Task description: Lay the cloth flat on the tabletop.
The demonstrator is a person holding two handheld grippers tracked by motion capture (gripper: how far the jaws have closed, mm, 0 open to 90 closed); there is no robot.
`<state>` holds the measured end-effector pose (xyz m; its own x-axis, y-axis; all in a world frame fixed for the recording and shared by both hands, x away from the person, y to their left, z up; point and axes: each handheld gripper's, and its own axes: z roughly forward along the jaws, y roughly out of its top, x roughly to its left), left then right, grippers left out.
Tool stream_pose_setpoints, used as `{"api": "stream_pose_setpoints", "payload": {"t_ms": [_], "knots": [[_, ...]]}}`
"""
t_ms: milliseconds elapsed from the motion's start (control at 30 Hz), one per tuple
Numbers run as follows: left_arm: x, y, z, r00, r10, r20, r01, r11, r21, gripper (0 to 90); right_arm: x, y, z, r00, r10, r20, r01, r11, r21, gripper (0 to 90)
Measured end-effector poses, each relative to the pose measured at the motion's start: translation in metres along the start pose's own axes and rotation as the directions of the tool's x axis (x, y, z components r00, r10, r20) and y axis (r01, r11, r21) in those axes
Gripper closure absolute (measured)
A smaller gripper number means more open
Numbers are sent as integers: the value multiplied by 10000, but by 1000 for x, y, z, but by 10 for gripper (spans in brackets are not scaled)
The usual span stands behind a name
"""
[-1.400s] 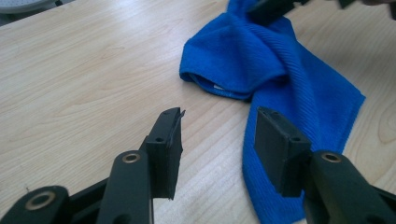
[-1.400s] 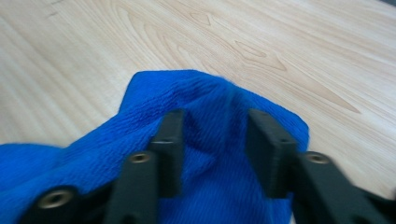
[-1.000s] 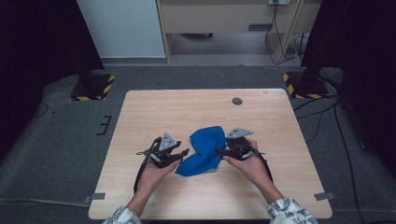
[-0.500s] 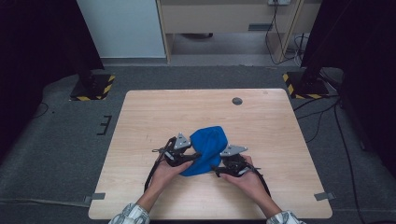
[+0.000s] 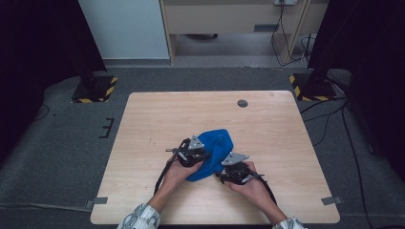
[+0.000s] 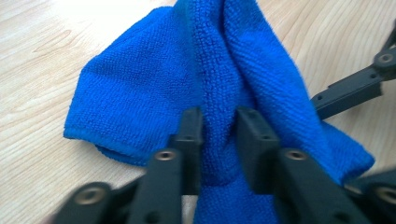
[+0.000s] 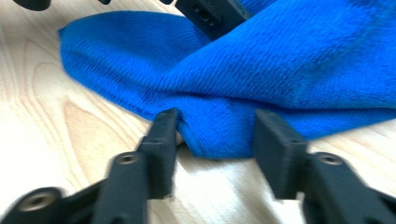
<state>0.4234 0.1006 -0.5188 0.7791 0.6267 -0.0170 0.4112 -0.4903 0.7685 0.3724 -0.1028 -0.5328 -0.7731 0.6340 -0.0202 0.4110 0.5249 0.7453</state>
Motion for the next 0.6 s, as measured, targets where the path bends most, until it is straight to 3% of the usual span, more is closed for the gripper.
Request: {"api": "stream_pose_setpoints", "payload": {"t_ms": [100,200,600], "knots": [[0,2,-3,9999,-129,-10,128,9998,-118,836,-5,-1,-3,9999,90,87,-89,10000,-35,730],[2,4,-13,9998,-210,-67,207,9991,-363,841,-10,-1,-8,9996,293,6,-293,9995,-137,792],[18,-4,-39,9953,-853,-466,822,9945,-647,832,-61,-8,-25,9885,1296,783,-1272,9913,-353,835]]}}
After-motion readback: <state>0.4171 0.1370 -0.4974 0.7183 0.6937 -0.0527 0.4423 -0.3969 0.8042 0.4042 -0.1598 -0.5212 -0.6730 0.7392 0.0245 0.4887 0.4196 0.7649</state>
